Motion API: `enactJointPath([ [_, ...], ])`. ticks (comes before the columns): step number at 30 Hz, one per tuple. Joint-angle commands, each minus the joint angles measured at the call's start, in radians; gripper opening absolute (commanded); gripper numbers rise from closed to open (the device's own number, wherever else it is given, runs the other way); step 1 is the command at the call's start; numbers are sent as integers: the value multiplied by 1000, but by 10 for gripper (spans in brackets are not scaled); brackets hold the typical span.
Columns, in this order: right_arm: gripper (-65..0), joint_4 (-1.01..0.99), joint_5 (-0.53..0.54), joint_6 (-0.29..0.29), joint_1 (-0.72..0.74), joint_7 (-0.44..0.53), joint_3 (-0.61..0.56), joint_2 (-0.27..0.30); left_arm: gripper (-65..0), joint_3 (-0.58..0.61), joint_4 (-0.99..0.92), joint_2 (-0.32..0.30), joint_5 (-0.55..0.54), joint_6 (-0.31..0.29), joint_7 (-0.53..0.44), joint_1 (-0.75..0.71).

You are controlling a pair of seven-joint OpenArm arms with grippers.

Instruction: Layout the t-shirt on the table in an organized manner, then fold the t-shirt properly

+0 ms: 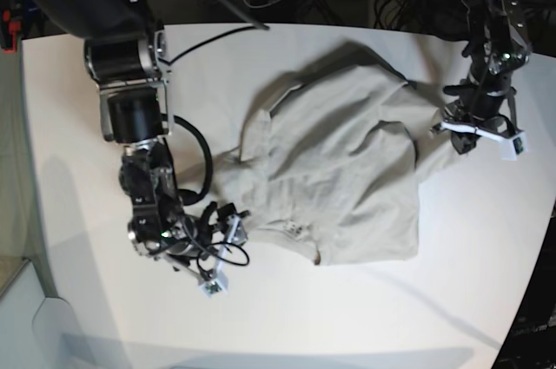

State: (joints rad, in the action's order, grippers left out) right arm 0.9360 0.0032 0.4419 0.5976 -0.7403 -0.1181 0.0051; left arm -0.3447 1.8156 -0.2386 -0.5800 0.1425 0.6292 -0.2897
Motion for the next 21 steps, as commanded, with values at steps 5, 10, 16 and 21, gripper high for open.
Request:
enactJointPath([
  [5, -203, -116, 10, 10, 55, 104, 7, -15, -647, -4, 17, -12, -4, -4, -19, 5],
  [10, -206, -199, 8, 5, 55, 195, 5, -29, -647, -4, 17, -11, -2, -4, -19, 5],
  [16, -208, -283, 8, 5, 57, 265, 7, -29, -647, -3, 17, -11, -4, -4, -19, 5],
  [21, -327, -320, 8, 5, 55, 301, 7, -29, -647, -3, 19, -11, -10, -2, -16, 5],
])
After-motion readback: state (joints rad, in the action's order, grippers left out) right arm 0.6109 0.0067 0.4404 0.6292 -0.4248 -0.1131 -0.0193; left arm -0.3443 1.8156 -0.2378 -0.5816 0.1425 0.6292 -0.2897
